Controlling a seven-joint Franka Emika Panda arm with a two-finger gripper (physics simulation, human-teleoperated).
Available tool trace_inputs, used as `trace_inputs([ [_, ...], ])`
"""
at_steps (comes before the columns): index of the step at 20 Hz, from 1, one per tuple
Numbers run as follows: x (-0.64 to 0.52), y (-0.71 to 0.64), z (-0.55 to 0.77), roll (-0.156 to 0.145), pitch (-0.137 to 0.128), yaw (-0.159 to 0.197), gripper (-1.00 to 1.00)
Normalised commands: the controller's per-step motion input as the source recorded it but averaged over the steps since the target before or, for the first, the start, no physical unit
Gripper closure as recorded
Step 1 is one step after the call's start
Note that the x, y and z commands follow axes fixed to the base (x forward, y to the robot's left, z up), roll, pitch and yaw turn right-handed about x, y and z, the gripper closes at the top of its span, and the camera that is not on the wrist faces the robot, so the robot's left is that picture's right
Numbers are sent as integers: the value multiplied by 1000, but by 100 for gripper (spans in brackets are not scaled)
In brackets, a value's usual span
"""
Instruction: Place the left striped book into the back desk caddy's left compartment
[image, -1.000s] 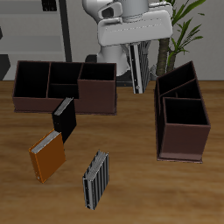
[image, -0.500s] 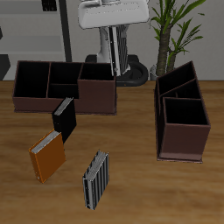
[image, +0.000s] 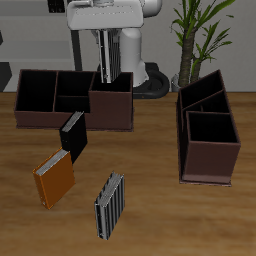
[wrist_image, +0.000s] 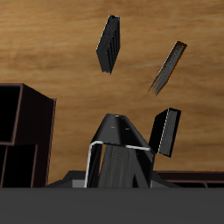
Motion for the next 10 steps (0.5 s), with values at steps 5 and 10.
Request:
trace_inputs([
  [5,-302,-392,-95,-33,11,23,100],
  [10,-412,-372,-63,-8,7,49,100],
])
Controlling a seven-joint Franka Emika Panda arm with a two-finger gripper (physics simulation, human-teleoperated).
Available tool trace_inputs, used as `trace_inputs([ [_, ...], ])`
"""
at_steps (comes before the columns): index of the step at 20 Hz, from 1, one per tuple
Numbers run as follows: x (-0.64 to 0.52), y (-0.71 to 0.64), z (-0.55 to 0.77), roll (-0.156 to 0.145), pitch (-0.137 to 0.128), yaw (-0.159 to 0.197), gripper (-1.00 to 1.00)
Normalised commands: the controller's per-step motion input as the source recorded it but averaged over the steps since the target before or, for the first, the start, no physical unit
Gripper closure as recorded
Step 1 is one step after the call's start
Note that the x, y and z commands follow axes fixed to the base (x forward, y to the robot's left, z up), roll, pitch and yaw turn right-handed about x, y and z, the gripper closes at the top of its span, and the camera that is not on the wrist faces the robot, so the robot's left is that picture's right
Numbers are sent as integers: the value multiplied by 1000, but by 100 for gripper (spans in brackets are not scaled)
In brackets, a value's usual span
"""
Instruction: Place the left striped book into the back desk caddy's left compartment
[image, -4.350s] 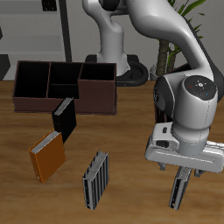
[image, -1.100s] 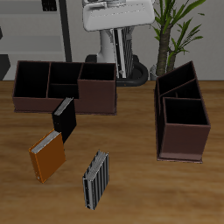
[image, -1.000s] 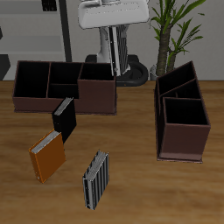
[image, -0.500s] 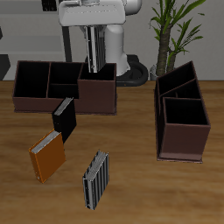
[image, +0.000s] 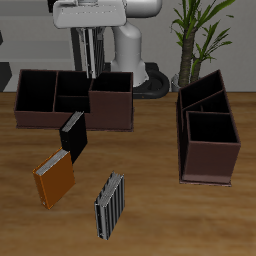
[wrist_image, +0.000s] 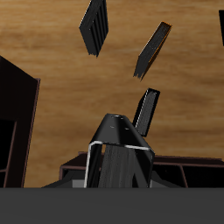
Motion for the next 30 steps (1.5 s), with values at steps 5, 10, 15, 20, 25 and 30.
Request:
trace_inputs([
  [5,-329,-479,-26,-14,24,26,100],
  [10,-273,-658,53,-16,13,-13,100],
  [15,-164,-660,-106,-17,36,5,100],
  [20,-247,-677,-168,-47,9,-9,100],
  [25,-231,-636,-151,-101,22,-48,100],
  [30,-223,-283,-136,-67,-10,-26,100],
])
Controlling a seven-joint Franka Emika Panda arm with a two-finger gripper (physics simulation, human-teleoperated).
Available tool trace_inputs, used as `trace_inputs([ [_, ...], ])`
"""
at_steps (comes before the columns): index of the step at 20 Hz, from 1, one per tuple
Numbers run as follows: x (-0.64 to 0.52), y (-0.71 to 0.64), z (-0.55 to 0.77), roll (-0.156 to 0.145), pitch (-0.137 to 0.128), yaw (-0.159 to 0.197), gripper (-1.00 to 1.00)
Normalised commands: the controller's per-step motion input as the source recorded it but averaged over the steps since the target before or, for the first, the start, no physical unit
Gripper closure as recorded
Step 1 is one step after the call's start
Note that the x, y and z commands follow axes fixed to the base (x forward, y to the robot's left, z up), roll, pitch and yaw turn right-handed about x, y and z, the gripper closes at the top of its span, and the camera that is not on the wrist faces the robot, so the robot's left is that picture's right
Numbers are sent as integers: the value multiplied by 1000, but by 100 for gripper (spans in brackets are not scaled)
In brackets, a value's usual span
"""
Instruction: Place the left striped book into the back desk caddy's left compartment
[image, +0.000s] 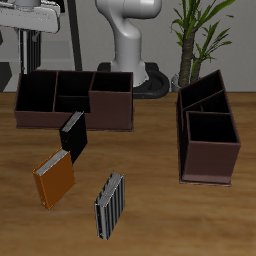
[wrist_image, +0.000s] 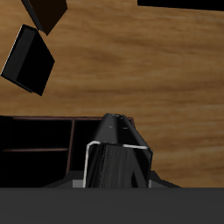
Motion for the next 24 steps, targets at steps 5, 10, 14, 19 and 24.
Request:
trace_inputs([
  [5,-58,10,-192,-33,0,5,100],
  [10,19,-10,-304,-40,26,-10,100],
  [14,48,92,-296,-8,54,-30,100],
  [19,31,89,-247,10,19,-13,100],
  [24,74,128,-235,24,18,-4,100],
])
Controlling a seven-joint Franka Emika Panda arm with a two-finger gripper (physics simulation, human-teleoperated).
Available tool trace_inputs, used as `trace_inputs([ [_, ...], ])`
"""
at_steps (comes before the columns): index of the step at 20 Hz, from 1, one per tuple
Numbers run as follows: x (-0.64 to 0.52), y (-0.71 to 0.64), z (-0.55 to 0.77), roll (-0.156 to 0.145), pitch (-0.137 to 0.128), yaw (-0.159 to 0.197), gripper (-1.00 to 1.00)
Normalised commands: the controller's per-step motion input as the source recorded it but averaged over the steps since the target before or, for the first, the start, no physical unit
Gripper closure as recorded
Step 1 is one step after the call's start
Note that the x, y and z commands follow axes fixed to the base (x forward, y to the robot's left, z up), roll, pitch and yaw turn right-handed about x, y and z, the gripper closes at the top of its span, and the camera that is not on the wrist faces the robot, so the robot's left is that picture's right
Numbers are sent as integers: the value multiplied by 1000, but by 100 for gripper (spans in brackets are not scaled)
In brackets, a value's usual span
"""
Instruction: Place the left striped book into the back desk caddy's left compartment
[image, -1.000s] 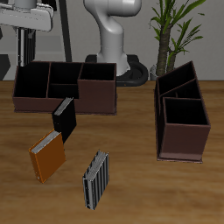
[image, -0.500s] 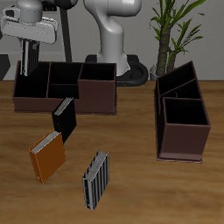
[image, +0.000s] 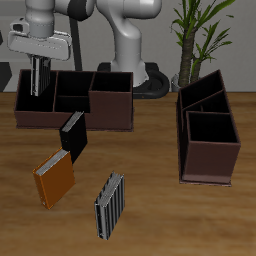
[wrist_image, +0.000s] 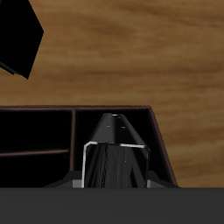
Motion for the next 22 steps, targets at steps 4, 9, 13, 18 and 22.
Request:
trace_inputs([
  [4,30,81,-198,9,18,9,100],
  [9,14,-4,-187,-1,31,-13,100],
  [13,54,-9,-178,-1,25,-14,100],
  [18,55,25,-203,7,12,-4,100],
  [22,12,41,-230,5,35,-12,100],
])
